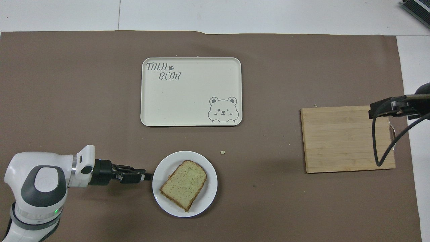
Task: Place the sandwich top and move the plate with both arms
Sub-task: 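Grip the white plate rim with the left gripper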
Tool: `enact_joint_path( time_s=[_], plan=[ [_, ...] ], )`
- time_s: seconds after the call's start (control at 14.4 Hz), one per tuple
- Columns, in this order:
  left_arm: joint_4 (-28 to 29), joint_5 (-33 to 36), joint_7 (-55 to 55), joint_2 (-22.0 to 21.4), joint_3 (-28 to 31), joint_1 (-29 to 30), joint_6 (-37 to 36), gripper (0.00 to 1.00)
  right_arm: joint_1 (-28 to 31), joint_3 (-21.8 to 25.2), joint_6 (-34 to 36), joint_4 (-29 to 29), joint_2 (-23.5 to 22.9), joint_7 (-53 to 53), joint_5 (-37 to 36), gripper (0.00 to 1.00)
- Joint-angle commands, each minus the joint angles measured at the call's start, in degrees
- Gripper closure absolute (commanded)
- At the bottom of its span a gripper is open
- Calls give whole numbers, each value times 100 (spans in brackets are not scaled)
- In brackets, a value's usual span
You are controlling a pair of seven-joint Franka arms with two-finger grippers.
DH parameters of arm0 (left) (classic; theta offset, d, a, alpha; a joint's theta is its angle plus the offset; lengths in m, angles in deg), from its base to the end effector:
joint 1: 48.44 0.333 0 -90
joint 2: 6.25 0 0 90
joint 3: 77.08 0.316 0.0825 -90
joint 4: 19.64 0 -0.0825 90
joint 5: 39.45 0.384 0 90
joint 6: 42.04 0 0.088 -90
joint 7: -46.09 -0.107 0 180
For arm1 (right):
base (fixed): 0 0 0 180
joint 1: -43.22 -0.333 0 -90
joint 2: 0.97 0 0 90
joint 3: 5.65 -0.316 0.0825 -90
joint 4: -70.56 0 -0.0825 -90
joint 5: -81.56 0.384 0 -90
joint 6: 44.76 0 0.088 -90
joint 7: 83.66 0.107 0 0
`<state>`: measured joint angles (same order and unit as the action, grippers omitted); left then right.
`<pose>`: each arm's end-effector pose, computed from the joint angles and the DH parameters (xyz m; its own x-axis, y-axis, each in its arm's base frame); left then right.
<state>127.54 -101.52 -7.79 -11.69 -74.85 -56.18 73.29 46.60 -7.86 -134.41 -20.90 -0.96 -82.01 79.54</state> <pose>0.4037 -0.0916 0.2896 0.9636 -0.2490 0.0972 -0.2251 -0.5595 0.7977 0.5528 -0.0151 0.6121 0.9983 -0.0494 -0.0304 -0.0483 -0.9982 0.0361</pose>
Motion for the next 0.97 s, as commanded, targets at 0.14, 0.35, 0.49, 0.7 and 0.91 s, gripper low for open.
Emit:
enact_joint_path(
  time_s=[0.14, 0.35, 0.49, 0.7, 0.91],
  plan=[
    [135, -200, -202, 244, 67, -219, 401, 46, 57, -34, 89, 110, -45, 72, 79, 0],
    [205, -533, -220, 307, 76, -587, 752, 48, 57, -34, 89, 110, -45, 72, 79, 0],
    [215, -701, -220, 368, 76, -824, 920, 59, 57, -34, 89, 110, -45, 72, 79, 0],
    [267, -719, -211, 351, 76, -861, 930, 99, 57, -34, 89, 110, -45, 72, 79, 0],
    [276, -719, -211, 333, 76, -861, 885, 100, 57, -34, 89, 110, -45, 72, 79, 0]
  ],
)
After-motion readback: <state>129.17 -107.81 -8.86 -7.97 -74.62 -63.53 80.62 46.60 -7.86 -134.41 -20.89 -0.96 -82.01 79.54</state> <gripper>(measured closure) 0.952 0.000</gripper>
